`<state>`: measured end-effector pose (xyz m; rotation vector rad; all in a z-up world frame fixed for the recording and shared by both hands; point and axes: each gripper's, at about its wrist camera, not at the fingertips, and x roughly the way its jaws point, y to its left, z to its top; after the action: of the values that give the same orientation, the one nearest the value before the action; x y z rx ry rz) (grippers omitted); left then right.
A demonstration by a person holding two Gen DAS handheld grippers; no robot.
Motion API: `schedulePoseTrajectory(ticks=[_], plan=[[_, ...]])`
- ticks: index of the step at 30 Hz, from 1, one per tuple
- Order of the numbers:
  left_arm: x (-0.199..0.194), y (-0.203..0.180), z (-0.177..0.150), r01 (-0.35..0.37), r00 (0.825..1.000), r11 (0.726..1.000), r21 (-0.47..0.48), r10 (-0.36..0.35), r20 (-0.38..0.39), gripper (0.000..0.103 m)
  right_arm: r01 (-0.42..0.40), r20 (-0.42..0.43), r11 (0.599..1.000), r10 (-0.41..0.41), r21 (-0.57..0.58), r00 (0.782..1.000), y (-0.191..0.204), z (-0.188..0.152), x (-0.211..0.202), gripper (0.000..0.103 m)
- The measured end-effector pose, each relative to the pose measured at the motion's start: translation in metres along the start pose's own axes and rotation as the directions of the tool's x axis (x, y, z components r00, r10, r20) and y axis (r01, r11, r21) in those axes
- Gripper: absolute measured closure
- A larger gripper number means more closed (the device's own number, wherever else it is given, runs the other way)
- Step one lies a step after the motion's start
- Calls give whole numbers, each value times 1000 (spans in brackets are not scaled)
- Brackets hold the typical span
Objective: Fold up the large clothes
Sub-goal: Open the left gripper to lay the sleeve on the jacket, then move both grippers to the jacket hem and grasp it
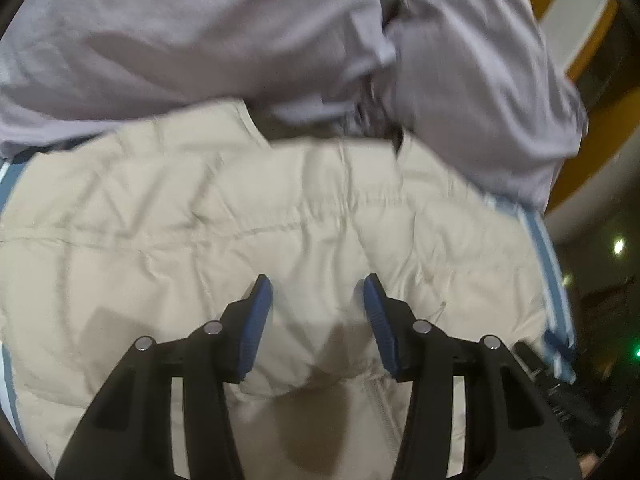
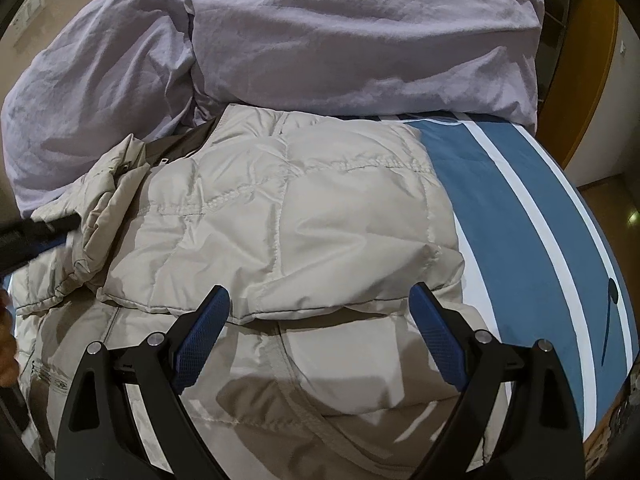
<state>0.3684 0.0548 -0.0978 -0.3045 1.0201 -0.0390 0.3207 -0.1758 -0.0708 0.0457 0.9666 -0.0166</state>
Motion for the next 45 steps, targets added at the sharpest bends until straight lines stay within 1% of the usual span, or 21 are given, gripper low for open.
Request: schedulePoseTrajectory(ticks=[1,2,4,6,9,11,14,17,20,23,27,29,32,35,41,45], plan=[[7,-5,-4,-25,1000,999,31,26,-10,54,2,-2,1000,-2,1,1000,-1,-1,0,10],[11,-9,-8,-52,999,997,64,53,-5,53,4,-5,1000,-4,4,1000,-2,-2,0,10],[10,-15,-11,-85,996,991,103,85,8,53,8,-8,1000,-8,6,1000,-4,-3,-2,10],[4,-13,-11,-69,998,994,87,69,6,53,9,-6,1000,-9,6,1000,-8,-4,-5,10],[-18,-4,-16,-21,1000,998,57,20,18,50,6,-6,1000,-6,6,1000,-14,-5,-12,10],[-39,5,-26,-13,999,998,62,11,46,42,0,-10,1000,0,4,1000,-21,-8,-18,10],[-68,25,-44,-10,997,998,55,7,71,37,-11,-32,1000,10,-14,999,-33,-14,-27,10],[-96,53,-69,-26,997,999,29,24,78,33,-21,-62,999,19,-27,998,-49,-24,-37,10],[-123,85,-101,-79,994,997,-5,79,75,30,-38,-96,999,37,-12,995,-67,-36,-44,10],[-148,116,-134,-127,989,990,-59,130,68,29,-60,-131,998,63,22,989,-91,-53,-53,10],[-177,151,-177,-151,985,978,-146,161,62,29,-80,-164,996,86,41,983,-112,-74,-62,10],[-186,160,-194,-165,983,971,-171,177,56,29,-89,-179,995,95,42,979,-122,-87,-67,10],[-196,172,-219,-177,981,962,-208,190,45,29,-95,-194,994,103,49,975,-131,-102,-71,10],[-199,179,-235,-179,981,956,-234,192,33,29,-110,-212,991,123,73,970,-138,-115,-71,10],[-194,188,-253,-162,985,949,-272,172,10,29,-149,-231,984,169,101,958,-145,-135,-73,11],[-186,193,-257,-129,991,941,-313,136,1,30,-178,-241,976,203,123,949,-146,-143,-72,18]])
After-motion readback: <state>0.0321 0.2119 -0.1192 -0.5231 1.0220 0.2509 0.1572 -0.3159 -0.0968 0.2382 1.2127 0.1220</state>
